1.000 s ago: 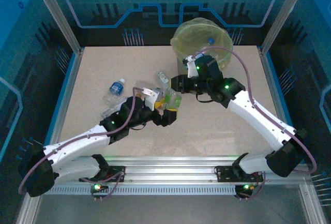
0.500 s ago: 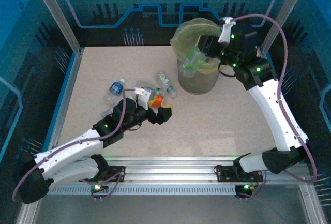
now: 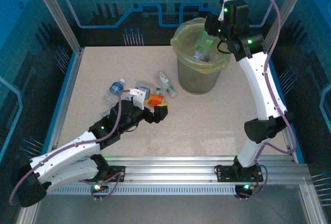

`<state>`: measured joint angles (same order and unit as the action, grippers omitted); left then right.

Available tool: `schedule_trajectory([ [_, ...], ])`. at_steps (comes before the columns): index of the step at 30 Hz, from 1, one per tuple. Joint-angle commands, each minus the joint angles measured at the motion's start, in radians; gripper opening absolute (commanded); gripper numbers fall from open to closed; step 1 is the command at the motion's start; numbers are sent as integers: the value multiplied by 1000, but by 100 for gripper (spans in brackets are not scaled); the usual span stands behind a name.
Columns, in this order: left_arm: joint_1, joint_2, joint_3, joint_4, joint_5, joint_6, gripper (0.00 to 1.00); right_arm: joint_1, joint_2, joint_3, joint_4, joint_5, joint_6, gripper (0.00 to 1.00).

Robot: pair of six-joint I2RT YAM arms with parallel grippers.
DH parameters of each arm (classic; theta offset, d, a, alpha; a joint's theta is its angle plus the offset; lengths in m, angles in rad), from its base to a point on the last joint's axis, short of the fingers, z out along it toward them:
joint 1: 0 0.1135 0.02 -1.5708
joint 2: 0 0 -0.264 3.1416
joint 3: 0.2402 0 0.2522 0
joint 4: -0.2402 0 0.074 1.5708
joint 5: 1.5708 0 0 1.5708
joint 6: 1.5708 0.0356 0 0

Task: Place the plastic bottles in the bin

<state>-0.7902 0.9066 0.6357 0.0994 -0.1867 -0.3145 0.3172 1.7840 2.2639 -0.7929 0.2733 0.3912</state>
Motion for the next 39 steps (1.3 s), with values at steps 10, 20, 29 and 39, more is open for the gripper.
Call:
schedule_trajectory([
  [10, -3, -21, -14, -42, -41, -22, 99, -55, 132, 61, -140, 27, -57, 17],
  [20, -2, -27, -16, -59, -41, -20, 99, -53, 215, 49, -154, -46, -52, 22],
  [29, -2, -33, -11, -75, -49, -13, 99, -40, 266, 29, -171, -54, -61, 46],
  [39, 1, -34, 11, -126, -77, -15, 99, -33, 283, 40, -206, 2, -80, 76],
])
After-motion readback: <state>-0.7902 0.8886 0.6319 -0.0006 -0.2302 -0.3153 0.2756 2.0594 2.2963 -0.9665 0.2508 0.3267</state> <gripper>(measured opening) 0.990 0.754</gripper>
